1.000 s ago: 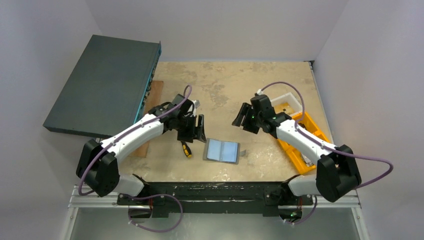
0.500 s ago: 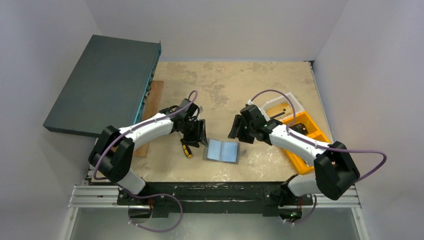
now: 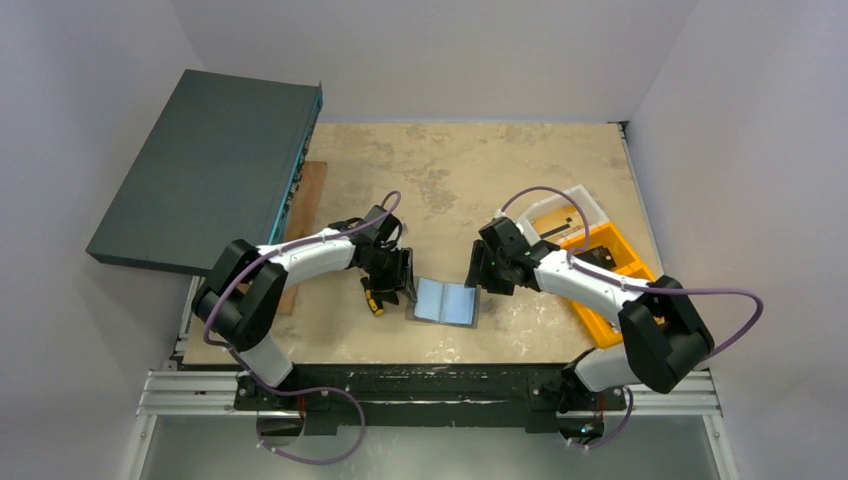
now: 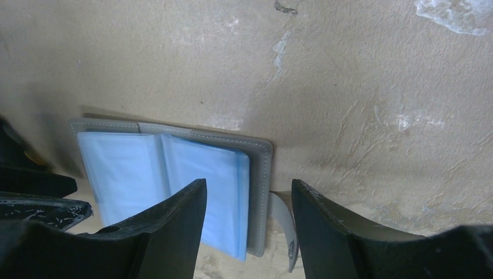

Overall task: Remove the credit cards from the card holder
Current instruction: Close the card holder at the center of the board.

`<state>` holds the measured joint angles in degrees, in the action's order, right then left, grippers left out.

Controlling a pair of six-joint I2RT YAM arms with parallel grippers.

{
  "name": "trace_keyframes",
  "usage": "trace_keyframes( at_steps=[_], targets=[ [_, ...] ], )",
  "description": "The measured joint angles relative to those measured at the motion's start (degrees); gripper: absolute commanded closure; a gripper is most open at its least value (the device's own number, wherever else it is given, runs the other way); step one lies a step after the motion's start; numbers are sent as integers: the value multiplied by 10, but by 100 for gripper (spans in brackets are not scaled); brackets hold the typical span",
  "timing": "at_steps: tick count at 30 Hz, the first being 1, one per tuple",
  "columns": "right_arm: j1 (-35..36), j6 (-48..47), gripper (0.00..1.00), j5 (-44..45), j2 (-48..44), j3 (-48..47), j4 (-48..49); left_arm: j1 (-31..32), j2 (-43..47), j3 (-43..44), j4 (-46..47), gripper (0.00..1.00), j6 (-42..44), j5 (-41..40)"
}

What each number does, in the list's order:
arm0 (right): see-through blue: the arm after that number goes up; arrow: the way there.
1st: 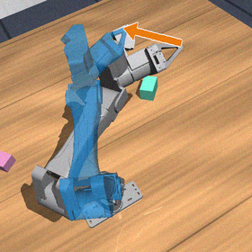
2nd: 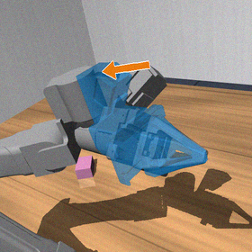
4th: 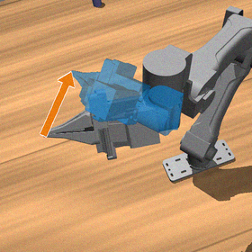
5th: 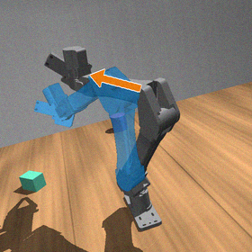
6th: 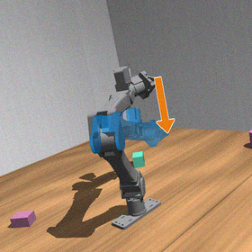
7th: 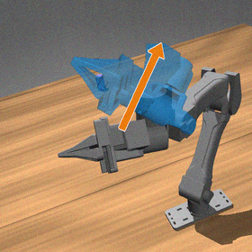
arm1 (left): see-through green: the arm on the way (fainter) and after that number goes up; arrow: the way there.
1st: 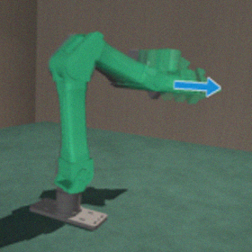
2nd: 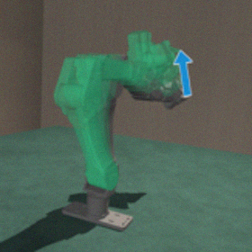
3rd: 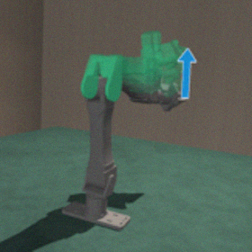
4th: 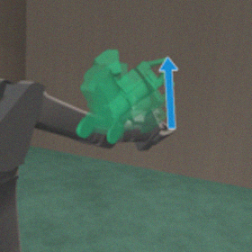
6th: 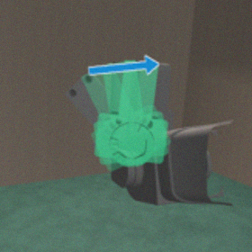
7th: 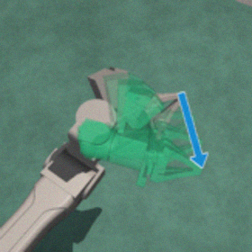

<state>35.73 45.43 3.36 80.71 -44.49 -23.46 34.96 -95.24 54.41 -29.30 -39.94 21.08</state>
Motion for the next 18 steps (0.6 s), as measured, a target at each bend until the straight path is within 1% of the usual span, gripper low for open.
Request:
trace_keyframes(
  at_steps=[10,18],
  targets=[
    [3,-8,45,-1,15,30,2,8,-24,0,15,52,-2,2],
    [4,-9,48,-12,15,35,24,24,-34,0,30,60,-20,20]
  ],
)
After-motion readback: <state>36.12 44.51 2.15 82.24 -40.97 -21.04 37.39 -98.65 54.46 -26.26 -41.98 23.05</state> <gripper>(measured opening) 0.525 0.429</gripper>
